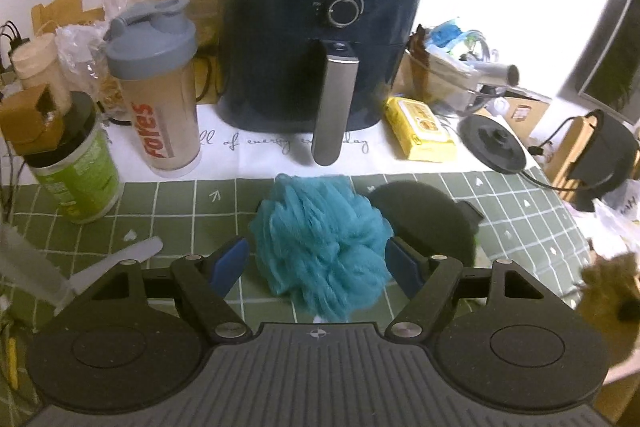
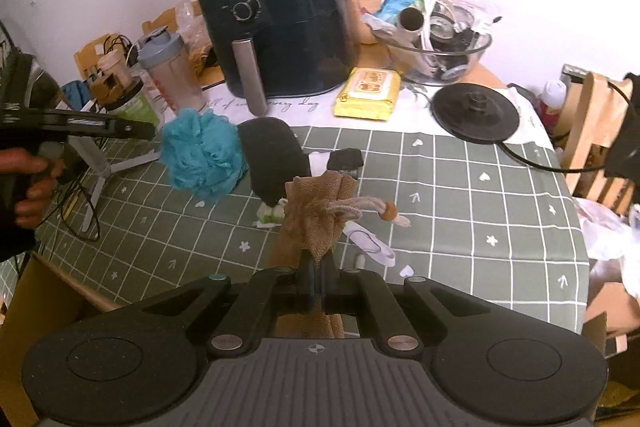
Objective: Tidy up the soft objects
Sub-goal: 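Lift the tan pouch with the right gripper while the left grasps the blue sponge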
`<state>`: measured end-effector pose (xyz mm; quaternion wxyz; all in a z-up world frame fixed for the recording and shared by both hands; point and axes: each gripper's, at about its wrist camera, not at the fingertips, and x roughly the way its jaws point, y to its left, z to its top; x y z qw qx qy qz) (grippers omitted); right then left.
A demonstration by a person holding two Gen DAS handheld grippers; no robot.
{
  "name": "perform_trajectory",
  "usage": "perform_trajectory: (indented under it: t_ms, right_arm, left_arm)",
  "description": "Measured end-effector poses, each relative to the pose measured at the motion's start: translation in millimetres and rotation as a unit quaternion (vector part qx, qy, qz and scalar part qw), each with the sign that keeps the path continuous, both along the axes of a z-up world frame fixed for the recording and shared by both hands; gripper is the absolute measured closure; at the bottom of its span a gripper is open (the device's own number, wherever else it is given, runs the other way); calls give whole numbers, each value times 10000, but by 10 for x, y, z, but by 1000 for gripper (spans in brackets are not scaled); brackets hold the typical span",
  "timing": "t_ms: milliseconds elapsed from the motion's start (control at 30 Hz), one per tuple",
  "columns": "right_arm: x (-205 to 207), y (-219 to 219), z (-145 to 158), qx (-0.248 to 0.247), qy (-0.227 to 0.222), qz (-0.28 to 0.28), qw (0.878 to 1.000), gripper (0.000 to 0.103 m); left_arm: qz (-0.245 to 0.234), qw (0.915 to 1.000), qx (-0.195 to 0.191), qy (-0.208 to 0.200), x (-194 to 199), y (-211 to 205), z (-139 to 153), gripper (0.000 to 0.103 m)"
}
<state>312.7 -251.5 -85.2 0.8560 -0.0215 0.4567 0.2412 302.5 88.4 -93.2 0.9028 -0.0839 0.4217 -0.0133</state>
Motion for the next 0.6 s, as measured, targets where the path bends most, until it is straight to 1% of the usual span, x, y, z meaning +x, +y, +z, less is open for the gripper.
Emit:
perform_trajectory:
  t_ms: [233, 300, 333, 400, 433, 467, 500, 567, 600]
  right_arm:
    - [-80, -67, 55, -8, -7, -157, 9999, 98]
    - [-109, -80, 64, -7, -7, -207, 9998, 98]
    - [-127, -87, 71, -10, -10, -234, 9997, 98]
    - [-157, -105, 84, -13, -10, -295, 9996, 98]
    - [-170, -113, 90, -13, -10, -325, 9995, 98]
    - [-178, -122, 96, -15, -16, -355, 9994, 98]
    - [-185, -131, 101, -18, -20, -384, 9993, 98]
    - [-203, -148, 112, -9, -40, -439, 9990, 98]
    - [-208, -153, 117, -1, -46, -457, 9989, 98]
  left_arm:
    - [41, 9997, -91, 229, 337, 74, -325, 29]
    - [56, 9993, -126, 353, 408, 96, -421, 37]
    - [52, 9988, -212, 434, 434, 112, -462, 43]
    - [43, 9981, -383, 480, 460, 142, -499, 48]
    - [28, 9975, -475, 524, 467, 157, -505, 55]
    - [-19, 9968, -560, 564, 472, 167, -504, 67]
    - [-44, 9966, -584, 582, 477, 167, -497, 69]
    - [-144, 9966, -548, 600, 468, 149, -461, 78]
    - [-180, 9966, -533, 599, 462, 136, -450, 80]
